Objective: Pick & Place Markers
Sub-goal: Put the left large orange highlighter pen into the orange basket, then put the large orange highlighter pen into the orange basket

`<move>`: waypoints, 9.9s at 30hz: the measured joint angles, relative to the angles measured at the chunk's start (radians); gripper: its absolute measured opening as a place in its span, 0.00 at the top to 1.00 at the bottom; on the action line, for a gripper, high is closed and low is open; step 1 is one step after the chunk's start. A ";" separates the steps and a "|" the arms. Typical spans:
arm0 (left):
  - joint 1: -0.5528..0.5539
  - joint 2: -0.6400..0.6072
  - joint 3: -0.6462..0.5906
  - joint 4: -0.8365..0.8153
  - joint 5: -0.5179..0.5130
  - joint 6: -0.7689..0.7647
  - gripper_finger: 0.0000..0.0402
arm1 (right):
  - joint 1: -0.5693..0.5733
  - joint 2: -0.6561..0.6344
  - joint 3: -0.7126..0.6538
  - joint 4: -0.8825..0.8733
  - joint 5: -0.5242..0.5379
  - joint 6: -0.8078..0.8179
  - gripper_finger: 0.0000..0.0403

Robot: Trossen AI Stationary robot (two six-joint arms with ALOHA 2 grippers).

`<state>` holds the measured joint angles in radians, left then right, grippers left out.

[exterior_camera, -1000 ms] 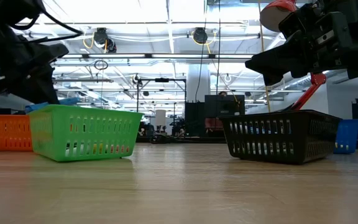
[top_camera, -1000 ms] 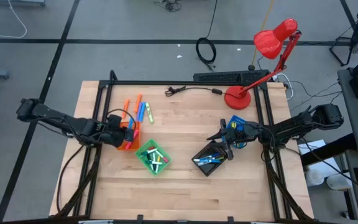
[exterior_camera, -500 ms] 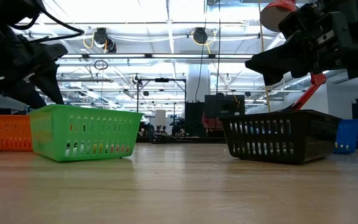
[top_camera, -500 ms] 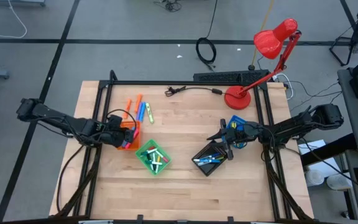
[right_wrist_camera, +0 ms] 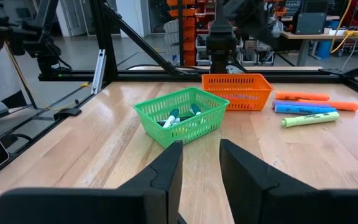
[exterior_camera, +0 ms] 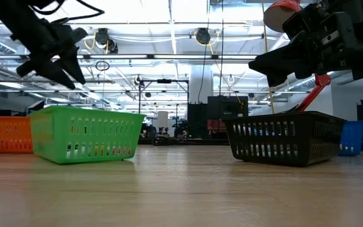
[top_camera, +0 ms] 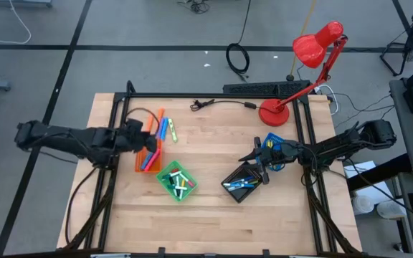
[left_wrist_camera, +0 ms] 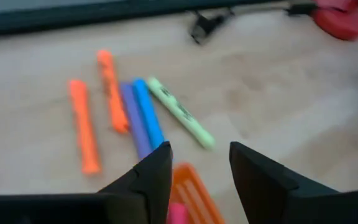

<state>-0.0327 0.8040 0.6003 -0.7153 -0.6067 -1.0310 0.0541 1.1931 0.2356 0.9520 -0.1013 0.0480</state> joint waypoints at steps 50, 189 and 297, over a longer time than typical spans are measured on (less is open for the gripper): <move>0.870 0.615 0.027 0.142 0.513 0.610 0.62 | 0.000 0.000 0.000 0.000 0.000 0.000 0.77; 0.111 0.089 0.026 -0.057 0.162 -0.004 0.54 | 0.000 0.000 0.000 0.000 0.000 0.000 0.77; 0.787 0.744 0.214 0.204 0.382 0.709 0.84 | 0.000 0.000 0.000 0.000 0.000 0.000 0.77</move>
<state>0.7542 1.5478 0.8144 -0.5118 -0.2246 -0.3222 0.0543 1.1934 0.2359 0.9520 -0.1012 0.0482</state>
